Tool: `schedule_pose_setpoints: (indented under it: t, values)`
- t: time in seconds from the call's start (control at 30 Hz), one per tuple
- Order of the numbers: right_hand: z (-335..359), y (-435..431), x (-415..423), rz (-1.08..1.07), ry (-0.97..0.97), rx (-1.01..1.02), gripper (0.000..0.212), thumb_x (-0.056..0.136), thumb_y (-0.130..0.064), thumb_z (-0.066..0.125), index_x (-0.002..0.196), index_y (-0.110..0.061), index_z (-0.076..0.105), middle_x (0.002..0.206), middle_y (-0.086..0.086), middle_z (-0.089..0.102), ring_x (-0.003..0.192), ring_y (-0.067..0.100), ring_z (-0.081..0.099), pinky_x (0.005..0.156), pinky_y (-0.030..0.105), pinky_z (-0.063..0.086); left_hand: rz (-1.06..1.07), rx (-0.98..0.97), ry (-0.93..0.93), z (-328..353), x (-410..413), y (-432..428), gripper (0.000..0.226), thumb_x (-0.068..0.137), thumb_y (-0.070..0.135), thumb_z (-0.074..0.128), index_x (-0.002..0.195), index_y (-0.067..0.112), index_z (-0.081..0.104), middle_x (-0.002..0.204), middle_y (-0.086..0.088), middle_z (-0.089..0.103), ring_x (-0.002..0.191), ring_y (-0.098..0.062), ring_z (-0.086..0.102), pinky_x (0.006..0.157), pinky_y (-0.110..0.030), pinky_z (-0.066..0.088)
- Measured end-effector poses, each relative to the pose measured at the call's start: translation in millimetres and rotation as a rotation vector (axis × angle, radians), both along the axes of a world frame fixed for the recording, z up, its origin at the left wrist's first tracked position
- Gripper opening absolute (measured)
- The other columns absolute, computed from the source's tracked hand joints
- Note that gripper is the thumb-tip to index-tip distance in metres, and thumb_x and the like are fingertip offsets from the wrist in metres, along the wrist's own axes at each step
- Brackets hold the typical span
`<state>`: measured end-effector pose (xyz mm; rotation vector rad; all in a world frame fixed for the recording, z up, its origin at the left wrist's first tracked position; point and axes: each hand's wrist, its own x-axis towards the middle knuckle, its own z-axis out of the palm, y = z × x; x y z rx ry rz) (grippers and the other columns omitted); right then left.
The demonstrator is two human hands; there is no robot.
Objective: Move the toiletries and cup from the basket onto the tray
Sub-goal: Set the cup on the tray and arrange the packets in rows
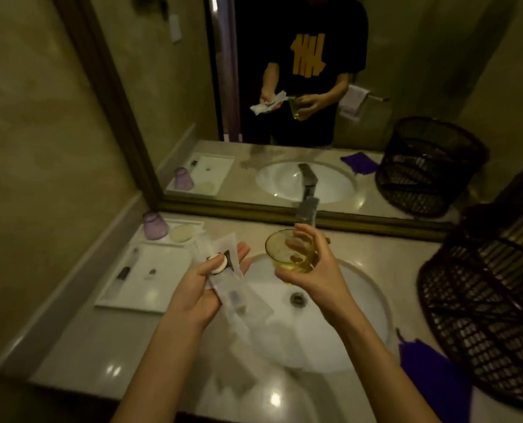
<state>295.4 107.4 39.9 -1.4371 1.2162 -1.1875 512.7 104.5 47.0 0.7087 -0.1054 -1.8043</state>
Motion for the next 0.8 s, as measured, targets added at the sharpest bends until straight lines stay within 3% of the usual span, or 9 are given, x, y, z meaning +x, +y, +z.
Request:
schedule_pose_setpoints:
  t: [0.07, 0.17, 0.33, 0.4, 0.47, 0.53, 0.63, 0.73, 0.8]
  values:
    - [-8.4, 1.1, 34.1, 0.031, -0.013, 0.036, 0.088, 0.069, -0.006, 0.091, 0.136, -0.044, 0.048, 0.136, -0.004, 0.055, 0.125, 0.010, 0.057, 0.089, 0.034, 0.061, 0.019, 0.037, 0.015, -9.0, 35.7, 8.2, 0.053, 0.088, -0.004, 0.046, 0.141, -0.003, 0.043, 0.133, -0.028, 0.059, 0.118, -0.039, 0.061, 0.083, -0.053, 0.058]
    - [-21.4, -4.8, 74.8, 0.056, 0.001, 0.091, 0.094, 0.069, -0.005, 0.091, 0.140, -0.045, 0.046, 0.129, 0.000, 0.055, 0.120, 0.014, 0.059, 0.078, 0.027, 0.062, 0.037, 0.046, 0.028, -18.0, 73.2, 9.7, 0.046, 0.095, -0.001, 0.039, 0.140, -0.006, 0.044, 0.133, -0.027, 0.059, 0.123, -0.038, 0.057, 0.094, -0.049, 0.052]
    - [-39.4, -30.5, 117.0, 0.078, 0.006, 0.154, 0.094, 0.065, -0.011, 0.095, 0.138, -0.043, 0.044, 0.131, -0.003, 0.057, 0.120, 0.012, 0.060, 0.090, 0.036, 0.061, 0.057, 0.064, 0.042, -28.8, 113.7, -6.1, 0.049, 0.089, 0.000, 0.045, 0.137, -0.008, 0.047, 0.129, -0.026, 0.062, 0.120, -0.034, 0.059, 0.098, -0.048, 0.049]
    - [-47.4, -47.5, 131.4, 0.069, -0.013, 0.177, 0.089, 0.064, -0.011, 0.095, 0.133, -0.036, 0.044, 0.129, -0.002, 0.059, 0.117, 0.014, 0.062, 0.088, 0.034, 0.061, 0.086, 0.061, 0.031, -31.8, 127.2, -15.5, 0.054, 0.080, -0.002, 0.057, 0.133, -0.009, 0.050, 0.126, -0.027, 0.064, 0.119, -0.035, 0.060, 0.094, -0.052, 0.049]
    - [-53.9, -67.7, 142.1, 0.070, -0.042, 0.199, 0.085, 0.063, -0.014, 0.096, 0.128, -0.033, 0.044, 0.127, 0.000, 0.062, 0.115, 0.016, 0.065, 0.087, 0.036, 0.062, 0.115, 0.050, 0.040, -35.6, 139.9, -27.7, 0.079, 0.057, -0.007, 0.082, 0.130, -0.010, 0.052, 0.127, -0.029, 0.063, 0.116, -0.037, 0.062, 0.091, -0.056, 0.048]
    - [-60.8, -91.0, 152.1, 0.087, -0.052, 0.230, 0.083, 0.063, -0.020, 0.096, 0.127, -0.033, 0.045, 0.127, 0.001, 0.063, 0.114, 0.018, 0.066, 0.089, 0.041, 0.062, 0.128, 0.049, 0.069, -35.9, 149.4, -40.6, 0.086, 0.049, -0.008, 0.087, 0.128, -0.009, 0.055, 0.129, -0.029, 0.061, 0.115, -0.037, 0.063, 0.093, -0.055, 0.048]
    - [-72.0, -130.9, 171.2, 0.089, -0.027, 0.290, 0.084, 0.059, -0.042, 0.095, 0.130, -0.036, 0.051, 0.128, 0.000, 0.062, 0.114, 0.020, 0.064, 0.089, 0.044, 0.062, 0.162, 0.101, 0.063, -37.8, 158.2, -62.6, 0.031, 0.090, -0.001, 0.053, 0.116, -0.007, 0.067, 0.129, -0.027, 0.061, 0.117, -0.034, 0.061, 0.109, -0.048, 0.041]
    - [-87.2, -174.6, 190.6, 0.074, -0.012, 0.357, 0.087, 0.061, -0.052, 0.091, 0.137, -0.031, 0.055, 0.131, 0.001, 0.060, 0.112, 0.022, 0.065, 0.087, 0.045, 0.062, 0.207, 0.115, 0.060, -43.1, 168.4, -77.3, 0.038, 0.099, 0.002, 0.036, 0.107, -0.006, 0.072, 0.124, -0.026, 0.065, 0.117, -0.032, 0.061, 0.107, -0.046, 0.042]
    - [-94.9, -203.1, 203.0, 0.081, 0.027, 0.400, 0.075, 0.072, -0.043, 0.088, 0.137, -0.024, 0.056, 0.127, 0.004, 0.063, 0.106, 0.022, 0.067, 0.082, 0.040, 0.063, 0.227, 0.107, 0.058, -44.1, 176.6, -83.9, 0.038, 0.098, 0.000, 0.036, 0.114, -0.007, 0.069, 0.122, -0.028, 0.065, 0.114, -0.034, 0.063, 0.096, -0.048, 0.049]
